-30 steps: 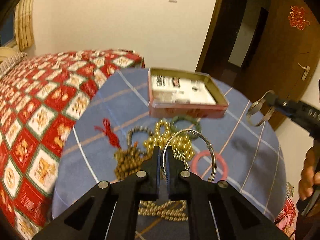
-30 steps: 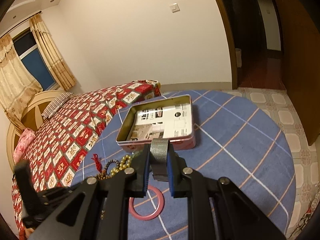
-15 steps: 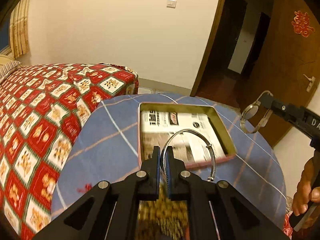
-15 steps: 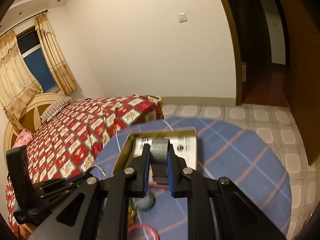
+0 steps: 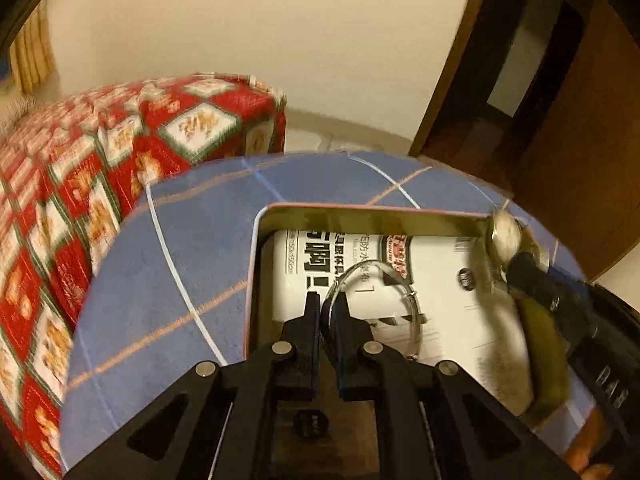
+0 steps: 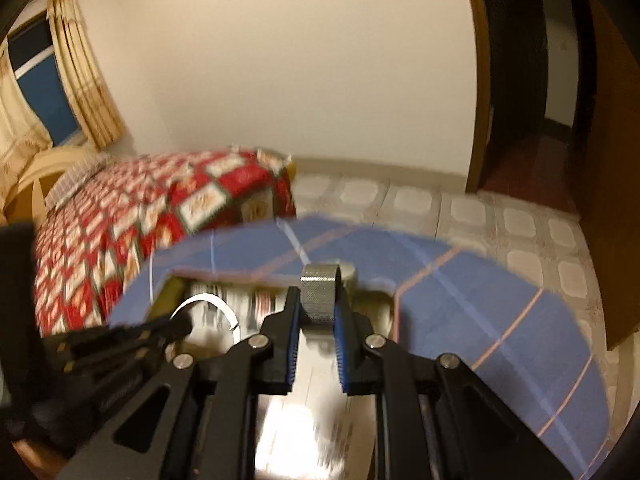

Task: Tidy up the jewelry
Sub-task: 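Lower the bangle and watch into the pink tin and open both tools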

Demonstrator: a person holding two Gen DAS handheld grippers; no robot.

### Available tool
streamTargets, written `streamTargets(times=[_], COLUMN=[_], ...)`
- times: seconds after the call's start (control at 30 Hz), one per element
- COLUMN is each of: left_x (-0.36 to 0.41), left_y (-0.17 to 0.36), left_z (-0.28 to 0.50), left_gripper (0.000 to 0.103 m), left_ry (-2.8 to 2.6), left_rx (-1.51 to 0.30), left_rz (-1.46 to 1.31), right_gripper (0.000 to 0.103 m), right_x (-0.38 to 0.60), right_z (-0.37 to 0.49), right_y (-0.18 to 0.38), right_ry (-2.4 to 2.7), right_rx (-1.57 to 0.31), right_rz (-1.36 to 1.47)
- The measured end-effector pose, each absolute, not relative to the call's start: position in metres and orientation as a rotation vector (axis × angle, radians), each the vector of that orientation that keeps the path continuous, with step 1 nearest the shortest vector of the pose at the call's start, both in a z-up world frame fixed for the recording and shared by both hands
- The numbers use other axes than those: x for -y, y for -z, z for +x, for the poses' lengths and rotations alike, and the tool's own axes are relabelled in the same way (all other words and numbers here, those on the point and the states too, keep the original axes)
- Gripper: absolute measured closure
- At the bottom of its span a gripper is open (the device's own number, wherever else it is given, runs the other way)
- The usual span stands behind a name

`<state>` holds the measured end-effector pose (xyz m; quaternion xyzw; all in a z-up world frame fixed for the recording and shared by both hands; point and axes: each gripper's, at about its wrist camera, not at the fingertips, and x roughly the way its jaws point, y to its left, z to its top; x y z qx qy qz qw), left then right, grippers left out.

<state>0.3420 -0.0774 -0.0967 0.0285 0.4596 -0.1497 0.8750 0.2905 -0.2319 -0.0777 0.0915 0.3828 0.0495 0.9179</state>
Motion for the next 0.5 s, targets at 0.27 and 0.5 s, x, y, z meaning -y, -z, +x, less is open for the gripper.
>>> streamTargets(times=[0.27,0.5], left_x=[0.085,0.062], left_y=[0.094,0.051], left_z=[0.334,0.308], left_gripper=[0.097,0.095], left_ry=[0.26,0.233], left_rx=[-0.994,-0.919], left_rz=[0.118,0.113], right_gripper=[0.077,0.049], right_x=[0.23,0.246], right_z=[0.263,0.215], right_y=[0.094,0.049], right_ry=[-0.105,-0.098], right_rx=[-0.867,-0.764], right_rz=[0.144,0.21])
